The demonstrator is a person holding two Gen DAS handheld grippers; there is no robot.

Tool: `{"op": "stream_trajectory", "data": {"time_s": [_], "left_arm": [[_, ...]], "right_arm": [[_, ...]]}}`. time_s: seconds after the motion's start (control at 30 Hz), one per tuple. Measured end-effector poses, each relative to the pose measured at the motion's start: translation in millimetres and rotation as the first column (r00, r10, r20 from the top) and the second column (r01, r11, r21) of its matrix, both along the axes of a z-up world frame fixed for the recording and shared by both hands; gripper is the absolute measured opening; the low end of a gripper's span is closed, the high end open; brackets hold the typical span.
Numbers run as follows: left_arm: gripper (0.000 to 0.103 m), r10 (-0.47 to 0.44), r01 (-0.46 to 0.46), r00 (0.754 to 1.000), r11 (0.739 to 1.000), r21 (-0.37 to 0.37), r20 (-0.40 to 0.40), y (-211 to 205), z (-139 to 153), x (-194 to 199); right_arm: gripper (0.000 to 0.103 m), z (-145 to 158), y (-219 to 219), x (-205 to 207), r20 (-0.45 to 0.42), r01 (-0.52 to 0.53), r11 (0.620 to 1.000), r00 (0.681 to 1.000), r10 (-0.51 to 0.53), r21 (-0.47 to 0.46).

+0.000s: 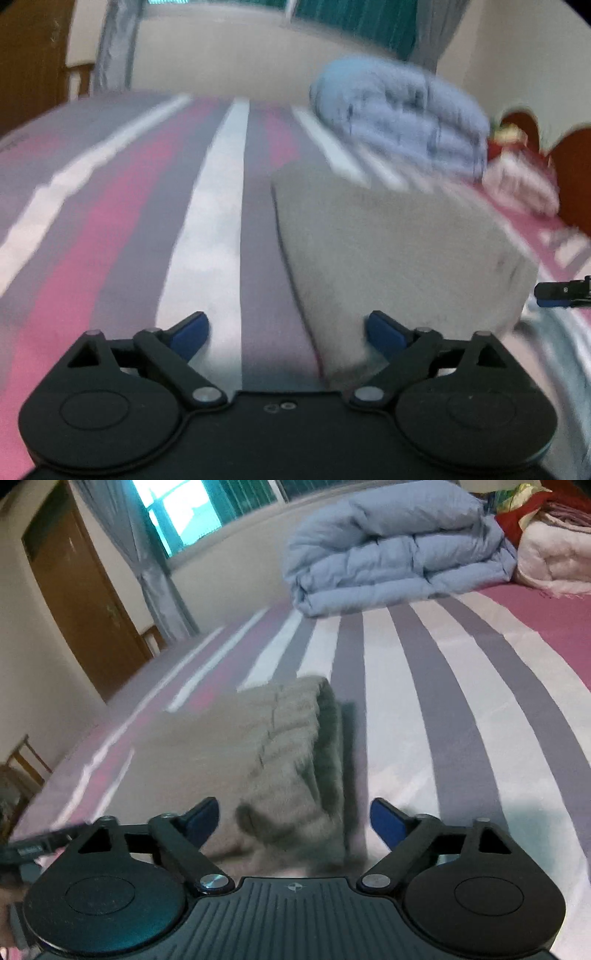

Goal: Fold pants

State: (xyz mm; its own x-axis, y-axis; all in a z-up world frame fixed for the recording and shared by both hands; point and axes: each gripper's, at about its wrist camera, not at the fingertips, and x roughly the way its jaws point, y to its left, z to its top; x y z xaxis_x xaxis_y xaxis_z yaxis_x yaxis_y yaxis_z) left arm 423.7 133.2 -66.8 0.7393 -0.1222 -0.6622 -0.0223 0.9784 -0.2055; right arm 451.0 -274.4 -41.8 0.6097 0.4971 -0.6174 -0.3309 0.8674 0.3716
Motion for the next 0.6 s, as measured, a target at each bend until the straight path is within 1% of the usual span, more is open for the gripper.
{"op": "stream_trajectory", "data": {"time_s": [0.03, 0.07, 0.1, 0.13, 0.17, 0.2, 0.23, 0.3, 0.37, 0.4, 0.43, 0.47, 0.53, 0.6], "left_arm": [[0.089, 0.01, -0.01, 1.0, 1.0, -0.006, -0.001, 1.9, -0.7, -0.8], [0.088, 0.03, -0.03, 1.0, 0.999, -0.032, 0.001, 5.7, 0.7, -2.4], [0.083, 0.046, -0.046, 0.999, 0.997, -0.056, 0.004, 8.4, 3.7, -5.9], [0.084, 0.057, -0.055, 0.998, 0.996, -0.072, 0.021, 10.7, 7.8, -11.6], [0.084, 0.054, -0.051, 0.998, 0.996, -0.07, 0.041, 11.5, 10.8, -18.0], [0.085, 0.051, -0.048, 0.997, 0.997, -0.054, 0.056, 11.1, 13.5, -24.8], [0.086, 0.05, -0.047, 0.997, 0.998, -0.038, 0.061, 10.5, 14.4, -31.6], [0.087, 0.049, -0.048, 0.996, 0.999, -0.015, 0.072, 9.4, 14.2, -48.5], [0.09, 0.061, -0.061, 0.993, 0.998, 0.0, 0.103, 8.4, 13.6, -75.6], [0.095, 0.074, -0.075, 0.99, 0.997, 0.003, 0.119, 6.8, 13.8, -92.3], [0.097, 0.086, -0.087, 0.987, 0.996, 0.0, 0.134, 6.3, 13.6, -109.8], [0.097, 0.093, -0.094, 0.985, 0.996, -0.003, 0.148, 5.9, 13.1, -124.3], [0.097, 0.114, -0.118, 0.982, 0.993, 0.017, 0.15, 3.6, 12.7, -150.8], [0.097, 0.147, -0.154, 0.978, 0.988, 0.033, 0.147, 7.2, 13.4, -175.4]], "right_arm": [[0.091, -6.3, 5.2, 3.5, -0.056, -0.017, 0.999, 0.998, 0.015, -0.04], [0.091, -13.8, 11.1, 10.1, -0.109, -0.039, 0.995, 0.994, 0.029, -0.089], [0.091, -17.6, 14.9, 9.3, -0.111, -0.037, 0.99, 0.994, 0.022, -0.135], [0.091, -15.2, 14.0, 3.6, -0.082, -0.019, 0.991, 0.997, 0.008, -0.131], [0.091, -10.6, 9.5, -1.7, -0.057, -0.007, 0.997, 0.998, 0.003, -0.08], [0.091, -5.8, 4.2, -7.9, -0.035, 0.001, 1.0, 0.999, -0.002, -0.018], [0.091, -2.0, -0.3, -14.5, -0.02, 0.012, 1.0, 1.0, -0.012, 0.013], [0.091, 3.7, -8.9, -30.7, 0.025, 0.025, 0.999, 0.999, -0.026, 0.041], [0.092, 4.8, -15.5, -48.5, 0.035, 0.035, 0.999, 0.999, -0.036, 0.031], [0.093, 4.2, -18.0, -55.3, 0.041, 0.04, 0.999, 0.998, -0.041, 0.018], [0.096, 3.5, -21.5, -66.9, 0.053, 0.045, 0.999, 0.998, -0.046, 0.008], [0.103, 3.6, -27.8, -82.9, 0.065, 0.051, 0.999, 0.997, -0.051, 0.0], [0.103, -0.3, -36.5, -116.8, 0.091, 0.061, 0.998, 0.994, -0.059, -0.016], [0.103, -4.6, -45.2, -147.8, 0.097, 0.064, 0.997, 0.993, -0.06, -0.032]]}}
